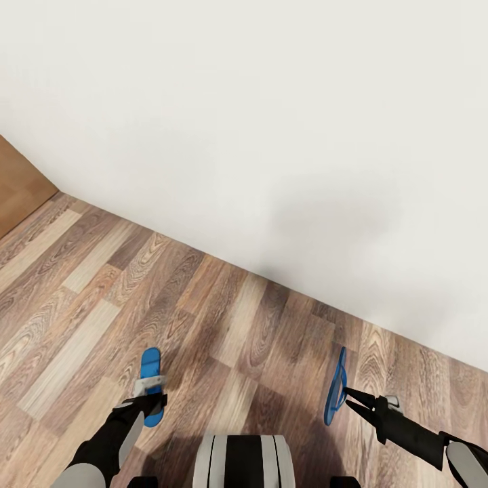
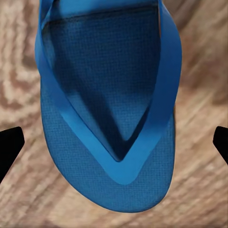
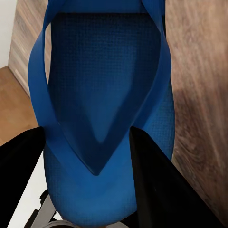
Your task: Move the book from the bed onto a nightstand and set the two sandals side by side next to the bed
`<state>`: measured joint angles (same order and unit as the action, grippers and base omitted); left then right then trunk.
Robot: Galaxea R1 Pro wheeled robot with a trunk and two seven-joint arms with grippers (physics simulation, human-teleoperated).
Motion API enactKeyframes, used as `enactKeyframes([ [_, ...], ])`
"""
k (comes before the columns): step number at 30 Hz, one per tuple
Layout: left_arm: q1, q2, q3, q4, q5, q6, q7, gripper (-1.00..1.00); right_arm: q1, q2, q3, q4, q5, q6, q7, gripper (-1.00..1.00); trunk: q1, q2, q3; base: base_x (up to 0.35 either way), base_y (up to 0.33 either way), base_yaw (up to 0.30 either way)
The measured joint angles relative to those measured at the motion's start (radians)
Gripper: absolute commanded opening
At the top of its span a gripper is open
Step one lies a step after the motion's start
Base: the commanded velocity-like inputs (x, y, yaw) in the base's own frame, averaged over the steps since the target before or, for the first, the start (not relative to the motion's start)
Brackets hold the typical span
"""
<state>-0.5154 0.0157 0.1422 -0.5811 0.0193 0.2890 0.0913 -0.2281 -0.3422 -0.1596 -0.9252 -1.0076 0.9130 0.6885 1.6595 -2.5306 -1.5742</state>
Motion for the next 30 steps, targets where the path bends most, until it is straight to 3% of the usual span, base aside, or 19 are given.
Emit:
enactKeyframes([
  [30,0.0,0.001,0.0,0.0,-0.001,-0.001,0.0,1.0,0.0,0.001,0.002,0.0,0.0,-0.001,0.0,-1.0,0.0,0.0,0.0,0.05,0.0,0.0],
])
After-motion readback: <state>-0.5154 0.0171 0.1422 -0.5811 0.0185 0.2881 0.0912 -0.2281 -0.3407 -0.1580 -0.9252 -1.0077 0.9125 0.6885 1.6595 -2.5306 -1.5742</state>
